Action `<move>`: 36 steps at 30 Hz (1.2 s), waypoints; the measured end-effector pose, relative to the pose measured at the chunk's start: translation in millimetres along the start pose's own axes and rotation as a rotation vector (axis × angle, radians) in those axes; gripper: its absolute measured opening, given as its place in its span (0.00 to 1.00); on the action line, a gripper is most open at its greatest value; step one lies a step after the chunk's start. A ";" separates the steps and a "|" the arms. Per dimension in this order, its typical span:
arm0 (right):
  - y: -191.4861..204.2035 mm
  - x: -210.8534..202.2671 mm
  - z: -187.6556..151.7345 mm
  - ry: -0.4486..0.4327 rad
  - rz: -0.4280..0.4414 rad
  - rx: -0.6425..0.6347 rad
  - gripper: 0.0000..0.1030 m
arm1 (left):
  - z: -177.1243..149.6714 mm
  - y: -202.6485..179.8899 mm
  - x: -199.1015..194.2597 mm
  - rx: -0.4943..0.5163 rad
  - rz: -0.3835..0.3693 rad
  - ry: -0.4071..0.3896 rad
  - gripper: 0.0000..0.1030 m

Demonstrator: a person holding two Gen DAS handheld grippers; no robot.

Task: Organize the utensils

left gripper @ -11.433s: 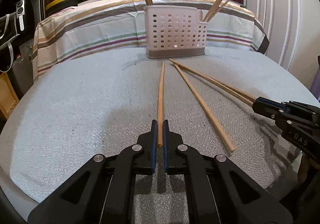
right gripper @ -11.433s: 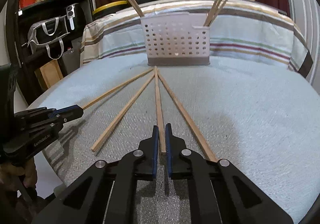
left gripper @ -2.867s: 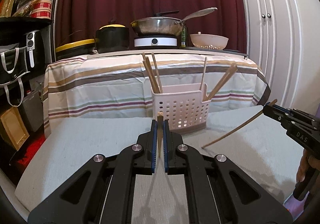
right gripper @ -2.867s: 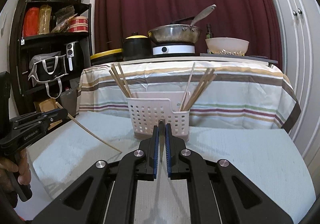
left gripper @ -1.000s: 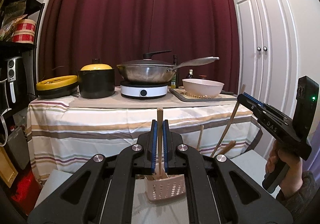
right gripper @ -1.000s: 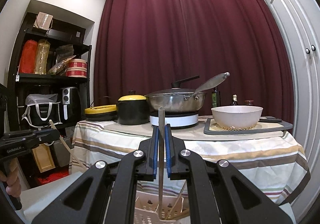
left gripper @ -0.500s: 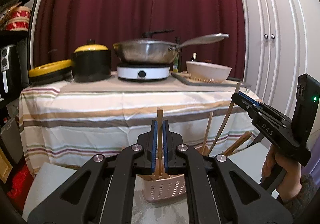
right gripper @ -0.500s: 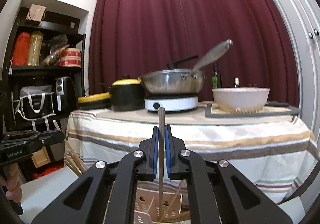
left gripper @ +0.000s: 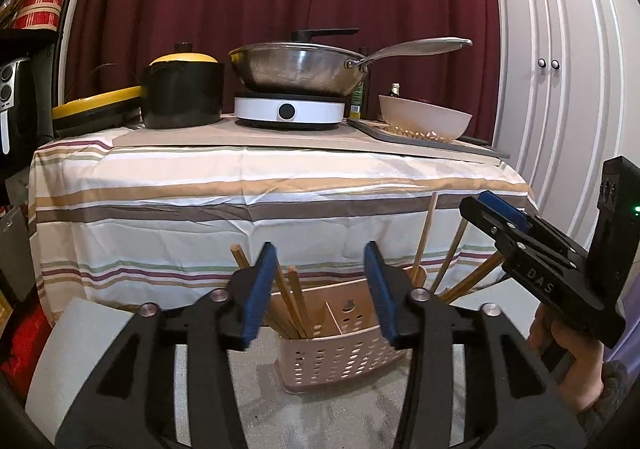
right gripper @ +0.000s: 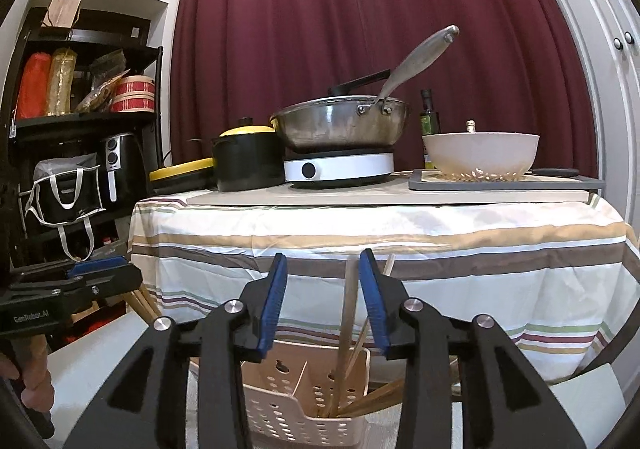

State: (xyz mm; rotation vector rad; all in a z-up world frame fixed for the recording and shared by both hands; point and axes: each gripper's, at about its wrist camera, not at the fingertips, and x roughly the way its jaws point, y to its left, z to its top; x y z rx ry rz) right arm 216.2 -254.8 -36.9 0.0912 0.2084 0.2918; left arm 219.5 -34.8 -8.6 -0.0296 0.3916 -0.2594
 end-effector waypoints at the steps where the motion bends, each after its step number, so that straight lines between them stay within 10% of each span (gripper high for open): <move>1: 0.4 -1.2 0.4 -0.002 0.000 0.000 0.45 | 0.1 -0.7 -1.9 0.001 0.000 -0.005 0.50; 19: 5.4 -31.2 11.6 -0.034 -0.048 0.014 0.79 | 4.9 -17.8 -36.4 0.045 0.048 -0.096 0.83; 36: 17.2 -85.2 -23.3 0.068 -0.190 0.028 0.83 | -34.4 -23.6 -99.5 0.019 0.136 -0.121 0.93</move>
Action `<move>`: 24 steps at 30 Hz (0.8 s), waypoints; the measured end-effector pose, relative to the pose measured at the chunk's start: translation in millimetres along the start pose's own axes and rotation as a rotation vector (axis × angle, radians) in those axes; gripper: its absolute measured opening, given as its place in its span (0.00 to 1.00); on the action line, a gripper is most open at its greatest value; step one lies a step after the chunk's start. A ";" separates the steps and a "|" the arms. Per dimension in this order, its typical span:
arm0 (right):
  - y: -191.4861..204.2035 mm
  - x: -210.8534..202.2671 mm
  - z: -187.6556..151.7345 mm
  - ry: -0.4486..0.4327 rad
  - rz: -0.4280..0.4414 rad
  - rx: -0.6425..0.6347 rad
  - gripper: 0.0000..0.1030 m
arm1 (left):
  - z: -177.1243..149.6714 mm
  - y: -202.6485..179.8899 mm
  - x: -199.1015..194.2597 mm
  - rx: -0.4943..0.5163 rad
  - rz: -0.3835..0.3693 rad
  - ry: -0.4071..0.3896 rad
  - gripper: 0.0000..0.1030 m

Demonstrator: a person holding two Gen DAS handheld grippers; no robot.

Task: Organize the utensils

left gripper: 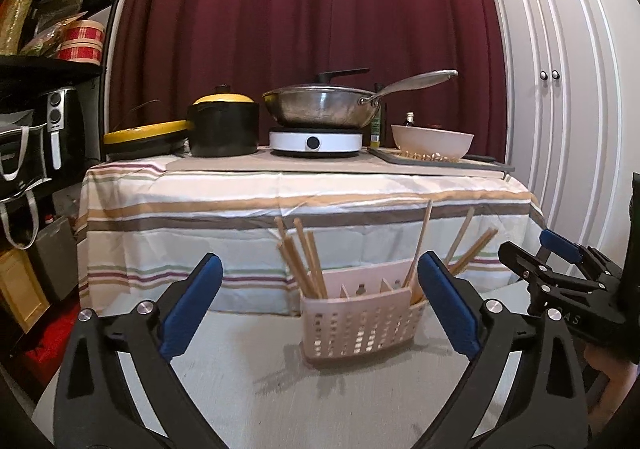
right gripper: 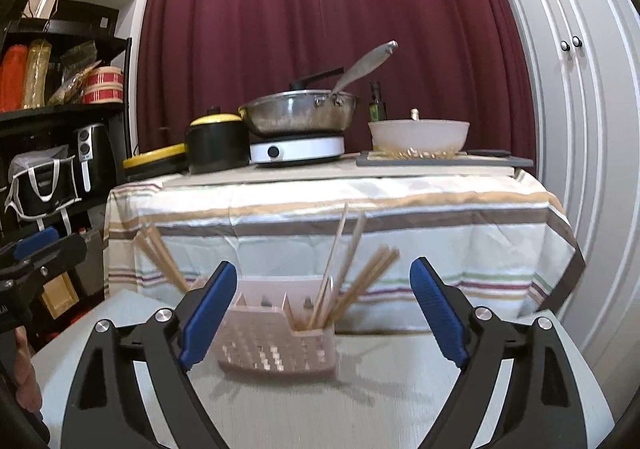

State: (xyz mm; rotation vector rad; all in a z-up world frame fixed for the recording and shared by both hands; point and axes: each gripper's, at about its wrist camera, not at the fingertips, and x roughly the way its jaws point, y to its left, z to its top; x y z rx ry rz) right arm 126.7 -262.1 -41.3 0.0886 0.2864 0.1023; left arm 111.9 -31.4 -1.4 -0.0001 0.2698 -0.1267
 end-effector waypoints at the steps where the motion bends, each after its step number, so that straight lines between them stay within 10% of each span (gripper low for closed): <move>1: 0.3 -3.1 -3.0 0.008 -0.002 0.000 0.83 | -2.4 0.5 -3.1 -0.002 0.004 0.002 0.93; 24: 26.1 -100.0 -2.4 -0.023 -0.046 -0.040 0.86 | -12.7 8.6 -106.6 -0.024 0.055 -0.064 0.96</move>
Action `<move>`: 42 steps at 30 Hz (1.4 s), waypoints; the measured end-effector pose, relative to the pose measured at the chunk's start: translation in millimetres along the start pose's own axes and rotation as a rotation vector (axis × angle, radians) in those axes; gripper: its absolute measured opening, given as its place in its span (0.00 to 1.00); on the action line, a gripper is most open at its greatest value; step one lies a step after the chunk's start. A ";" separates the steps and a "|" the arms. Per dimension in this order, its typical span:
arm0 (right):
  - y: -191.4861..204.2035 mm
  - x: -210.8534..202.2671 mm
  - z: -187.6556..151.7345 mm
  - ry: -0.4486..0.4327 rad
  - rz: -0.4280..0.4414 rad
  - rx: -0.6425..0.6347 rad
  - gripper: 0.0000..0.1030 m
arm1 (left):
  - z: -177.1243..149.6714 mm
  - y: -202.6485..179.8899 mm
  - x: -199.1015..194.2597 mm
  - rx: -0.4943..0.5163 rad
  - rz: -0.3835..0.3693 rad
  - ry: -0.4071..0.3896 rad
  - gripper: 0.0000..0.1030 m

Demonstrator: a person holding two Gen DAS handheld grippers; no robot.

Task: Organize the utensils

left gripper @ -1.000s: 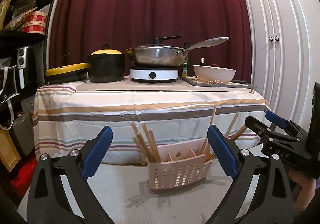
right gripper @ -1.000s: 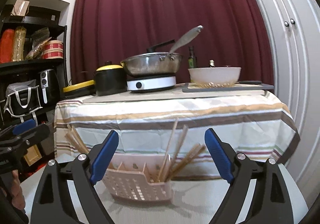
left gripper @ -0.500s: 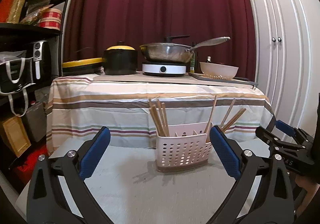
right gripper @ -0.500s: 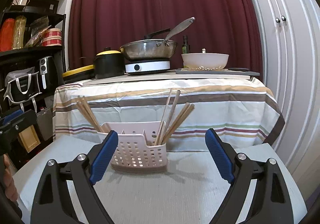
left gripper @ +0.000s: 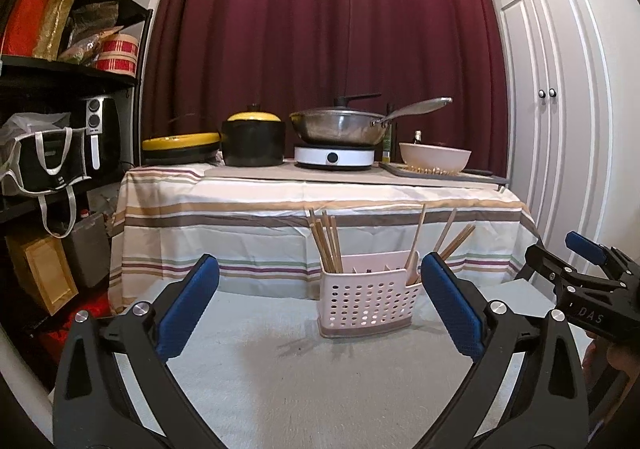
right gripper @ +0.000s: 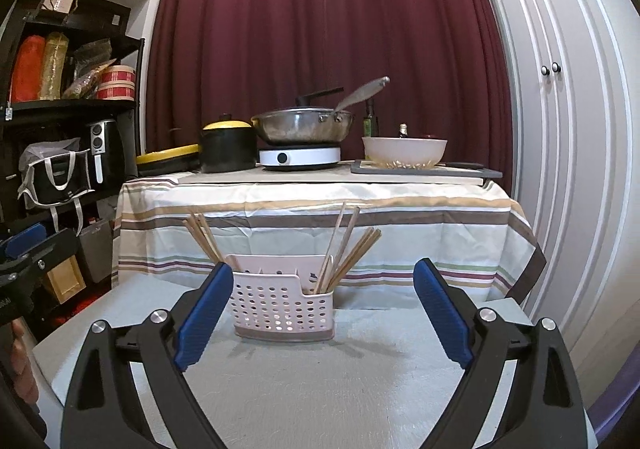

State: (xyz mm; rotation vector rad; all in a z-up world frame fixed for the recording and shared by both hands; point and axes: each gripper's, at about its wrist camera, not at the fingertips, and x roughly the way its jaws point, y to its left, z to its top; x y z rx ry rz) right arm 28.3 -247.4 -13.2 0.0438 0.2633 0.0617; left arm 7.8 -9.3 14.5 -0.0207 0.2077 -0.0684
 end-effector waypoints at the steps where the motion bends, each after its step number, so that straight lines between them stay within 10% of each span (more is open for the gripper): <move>1: 1.6 -3.6 1.4 -0.002 0.001 -0.001 0.87 | 0.8 -0.6 -3.7 0.001 -0.001 -0.005 0.96; 42: 6.5 -33.0 2.0 -0.043 -0.008 0.003 0.87 | -3.2 6.1 -23.5 -0.051 0.007 0.006 0.96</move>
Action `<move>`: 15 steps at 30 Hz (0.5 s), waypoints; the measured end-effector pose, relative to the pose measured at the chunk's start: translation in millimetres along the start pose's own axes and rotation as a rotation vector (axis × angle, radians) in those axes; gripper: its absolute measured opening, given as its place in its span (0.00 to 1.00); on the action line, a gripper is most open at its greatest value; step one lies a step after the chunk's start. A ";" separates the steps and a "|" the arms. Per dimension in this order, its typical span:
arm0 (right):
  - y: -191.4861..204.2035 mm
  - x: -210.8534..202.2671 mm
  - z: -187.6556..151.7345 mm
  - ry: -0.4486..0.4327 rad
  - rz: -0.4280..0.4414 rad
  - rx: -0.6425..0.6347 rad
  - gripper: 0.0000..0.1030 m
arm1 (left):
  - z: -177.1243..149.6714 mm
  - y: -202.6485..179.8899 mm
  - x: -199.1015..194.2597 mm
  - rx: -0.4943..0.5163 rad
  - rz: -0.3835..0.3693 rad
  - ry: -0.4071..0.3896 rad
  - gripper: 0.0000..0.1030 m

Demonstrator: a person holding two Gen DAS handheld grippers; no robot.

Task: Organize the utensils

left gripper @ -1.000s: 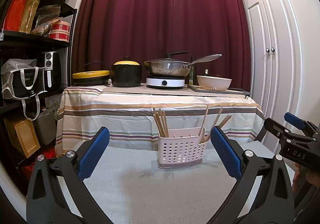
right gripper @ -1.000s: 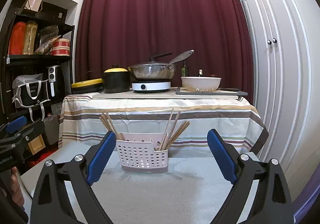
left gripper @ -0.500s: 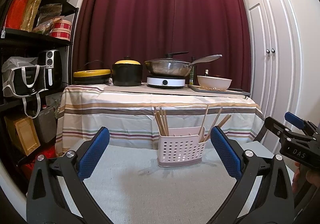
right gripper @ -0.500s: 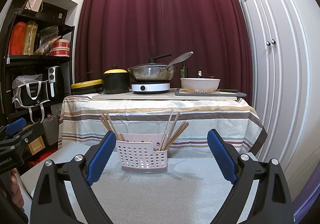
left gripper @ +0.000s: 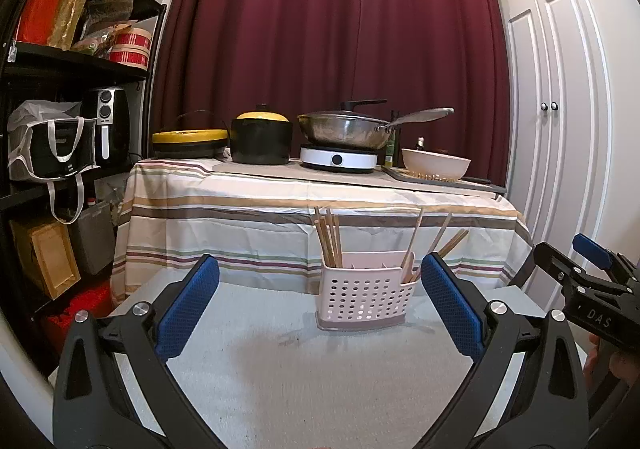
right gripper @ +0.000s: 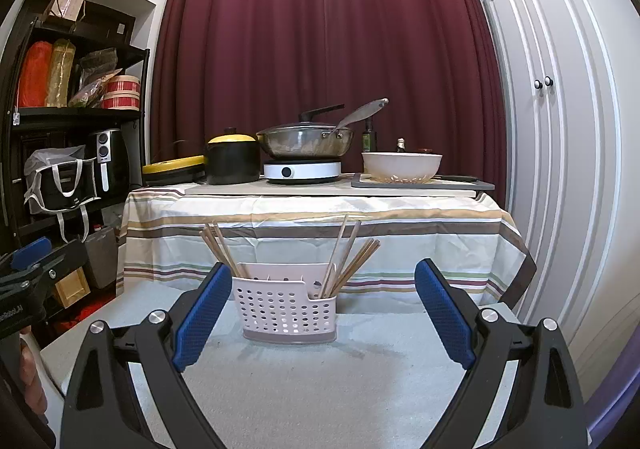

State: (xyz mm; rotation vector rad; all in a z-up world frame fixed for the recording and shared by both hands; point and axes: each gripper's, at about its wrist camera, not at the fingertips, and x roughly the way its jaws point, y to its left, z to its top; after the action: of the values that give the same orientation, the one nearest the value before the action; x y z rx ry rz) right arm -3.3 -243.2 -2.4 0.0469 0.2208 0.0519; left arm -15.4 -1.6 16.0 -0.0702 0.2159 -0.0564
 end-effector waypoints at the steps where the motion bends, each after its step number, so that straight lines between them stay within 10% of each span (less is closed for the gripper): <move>1: 0.1 0.0 0.0 0.000 0.000 0.000 0.87 | -0.2 -0.4 1.0 0.006 0.001 0.006 0.96; 15: 2.3 3.5 -4.8 0.013 -0.002 -0.005 0.87 | -5.2 -8.2 -0.8 0.049 0.006 -0.027 0.96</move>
State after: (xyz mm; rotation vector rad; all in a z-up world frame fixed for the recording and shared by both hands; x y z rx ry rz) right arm -1.1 -240.4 -7.7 0.0411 0.2336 0.0512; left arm -17.7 -10.1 11.7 -0.0217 0.1873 -0.0547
